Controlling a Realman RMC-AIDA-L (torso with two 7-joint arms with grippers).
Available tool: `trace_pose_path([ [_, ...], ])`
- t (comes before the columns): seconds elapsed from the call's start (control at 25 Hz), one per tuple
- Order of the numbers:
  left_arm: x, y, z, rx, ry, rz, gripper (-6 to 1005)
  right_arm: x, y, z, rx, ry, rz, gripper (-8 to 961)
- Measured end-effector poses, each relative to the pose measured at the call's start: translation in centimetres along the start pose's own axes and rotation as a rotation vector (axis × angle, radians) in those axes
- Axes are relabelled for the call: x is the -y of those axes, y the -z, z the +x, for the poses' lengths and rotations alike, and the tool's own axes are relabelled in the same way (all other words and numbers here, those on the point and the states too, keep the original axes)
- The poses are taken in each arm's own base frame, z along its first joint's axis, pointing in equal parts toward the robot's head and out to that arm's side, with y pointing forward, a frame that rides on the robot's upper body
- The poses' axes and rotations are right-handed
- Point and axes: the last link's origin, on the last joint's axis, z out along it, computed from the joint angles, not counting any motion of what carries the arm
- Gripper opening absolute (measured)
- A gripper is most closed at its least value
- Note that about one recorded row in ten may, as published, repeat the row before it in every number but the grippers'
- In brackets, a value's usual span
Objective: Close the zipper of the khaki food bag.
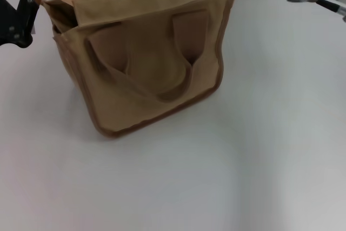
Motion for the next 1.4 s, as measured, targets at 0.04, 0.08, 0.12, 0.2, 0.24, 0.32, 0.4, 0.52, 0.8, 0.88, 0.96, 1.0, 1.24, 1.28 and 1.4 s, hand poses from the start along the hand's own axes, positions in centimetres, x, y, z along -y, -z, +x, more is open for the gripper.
trace_pose_path([
  [0.04, 0.0, 0.0, 0.0, -0.001, 0.0, -0.001, 83, 0.2, -0.1, -0.2, -0.028, -0.064, -0.024, 335],
  [0.08, -0.1, 0.0, 0.0, -0.002, 0.001, -0.002, 84, 0.5, -0.1, -0.5, -0.051, -0.112, -0.039, 352],
  [0.12, -0.1, 0.0, 0.0, -0.004, 0.002, -0.003, 84, 0.7, -0.3, -0.7, -0.086, -0.182, -0.06, 369],
  [0.2, -0.2, 0.1, 0.1, -0.009, 0.003, -0.008, 84, 1.2, -0.7, -1.2, -0.157, -0.304, -0.09, 403],
  [0.24, -0.3, 0.1, 0.1, -0.012, 0.004, -0.011, 85, 1.5, -0.9, -1.4, -0.191, -0.355, -0.1, 421],
  [0.32, -0.4, 0.1, 0.2, -0.019, 0.004, -0.018, 85, 1.8, -1.5, -1.9, -0.266, -0.456, -0.129, 455],
  [0.4, -0.6, 0.1, 0.4, -0.028, 0.004, -0.027, 85, 2.1, -2.3, -2.3, -0.324, -0.536, -0.149, 489],
  [0.52, -0.8, 0.0, 0.5, -0.037, 0.007, -0.047, 86, 2.4, -3.6, -2.9, -0.403, -0.6, -0.151, 506],
  [0.8, -1.6, -0.1, 0.6, -0.051, 0.016, -0.092, 88, 3.1, -5.8, -3.9, -0.503, -0.62, -0.11, 506],
  [0.88, -1.7, 0.0, 0.6, -0.051, 0.017, -0.096, 88, 3.4, -6.4, -4.0, -0.52, -0.618, -0.094, 506],
  [0.96, -1.8, 0.0, 0.6, -0.051, 0.014, -0.096, 89, 3.5, -7.0, -3.9, -0.539, -0.615, -0.079, 506],
  [1.0, -1.8, 0.1, 0.6, -0.051, 0.012, -0.095, 89, 3.6, -7.5, -3.7, -0.556, -0.612, -0.071, 506],
  [1.24, -2.0, 0.1, 0.6, -0.062, 0.017, -0.096, 90, 3.4, -9.8, -2.9, -0.628, -0.598, -0.061, 507],
  [1.28, -2.0, 0.1, 0.6, -0.064, 0.016, -0.095, 91, 3.3, -10.2, -2.8, -0.637, -0.589, -0.056, 507],
  [1.4, -2.1, 0.1, 0.7, -0.069, 0.016, -0.098, 91, 3.0, -11.4, -2.5, -0.67, -0.557, -0.043, 507],
])
